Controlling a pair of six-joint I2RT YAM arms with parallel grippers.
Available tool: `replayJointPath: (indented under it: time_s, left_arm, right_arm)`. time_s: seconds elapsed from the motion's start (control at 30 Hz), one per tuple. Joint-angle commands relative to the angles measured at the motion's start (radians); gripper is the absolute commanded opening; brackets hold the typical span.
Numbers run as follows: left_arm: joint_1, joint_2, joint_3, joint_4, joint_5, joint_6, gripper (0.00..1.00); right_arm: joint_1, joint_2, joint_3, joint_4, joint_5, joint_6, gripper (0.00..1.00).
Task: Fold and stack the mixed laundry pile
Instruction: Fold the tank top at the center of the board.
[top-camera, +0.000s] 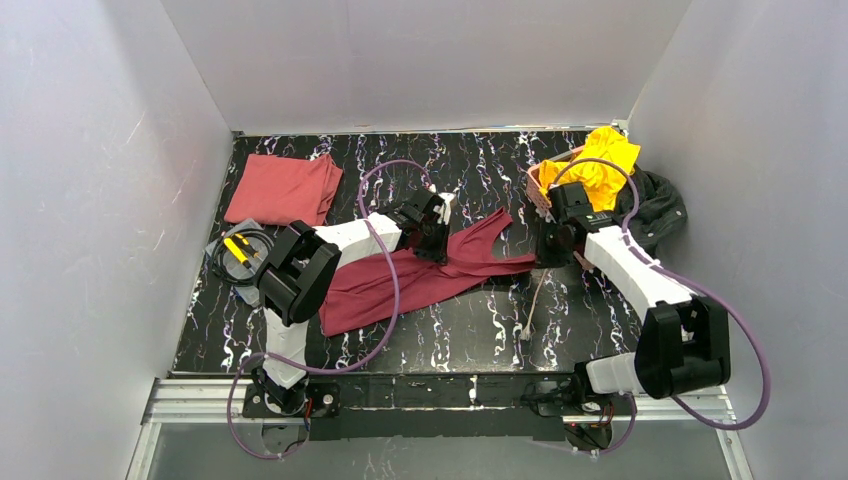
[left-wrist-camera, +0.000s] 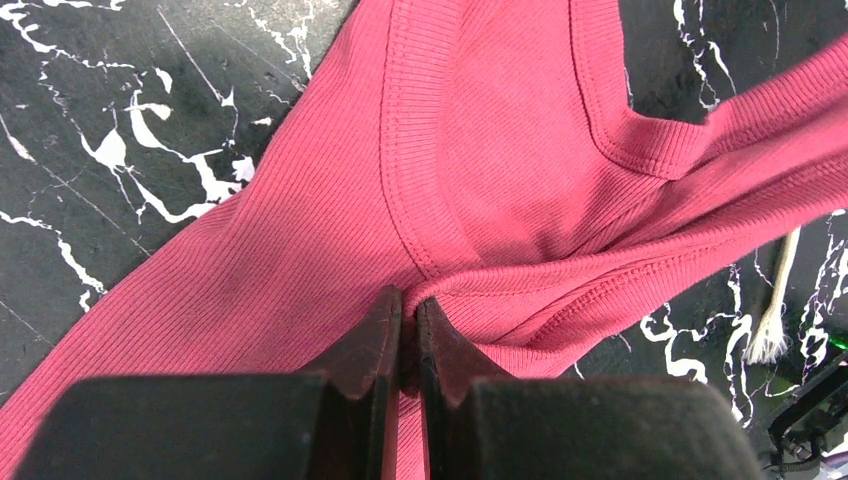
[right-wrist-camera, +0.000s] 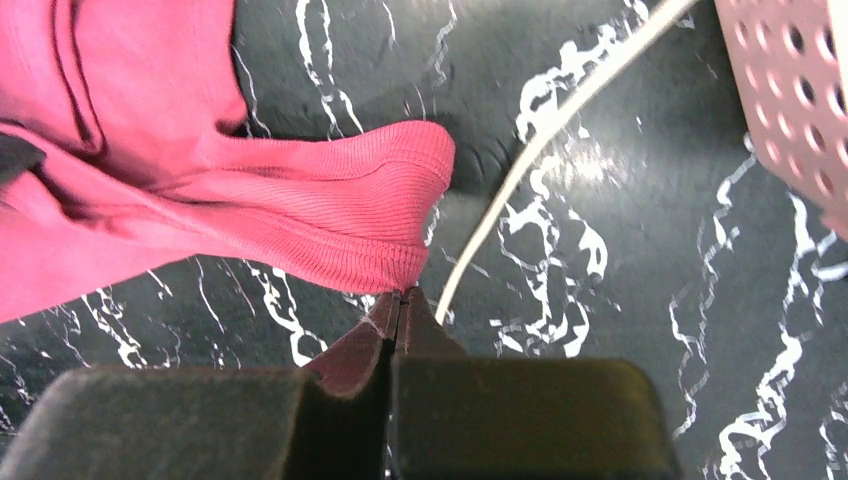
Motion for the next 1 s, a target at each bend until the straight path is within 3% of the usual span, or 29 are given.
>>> replayJointPath:
  time_s: [0.0,0.23,0.5,0.87,0.9,0.97]
  left_arm:
    - [0.004,-0.018,-0.002,0.006,0.033,0.03,0.0]
    - [0.004,-0.012,0.0,0.008,0.046,0.051,0.0]
    - [0.004,-0.002,0.008,0.028,0.073,0.034,0.0]
    - [0.019,0.032,0.066,-0.013,0.048,0.035,0.0]
    - [0.024,0.032,0.068,-0.014,0.053,0.032,0.03]
    - [0.026,0.023,0.072,-0.018,0.066,0.046,0.22]
  right_arm:
    - [0.0,-0.098,0.017,-0.159,0.078,0.031,0.01]
    - [-0.007,-0.044,0.043,-0.232,0.087,0.017,0.01]
    - [-0.03,0.199,0.133,-0.201,0.003,-0.026,0.01]
    - [-0.062,0.408,0.306,-0.218,-0.093,-0.084,0.01]
    - [-0.062,0.424,0.325,-0.228,-0.1,-0.088,0.01]
    - [-0.064,0.43,0.345,-0.234,-0.109,-0.091,0.01]
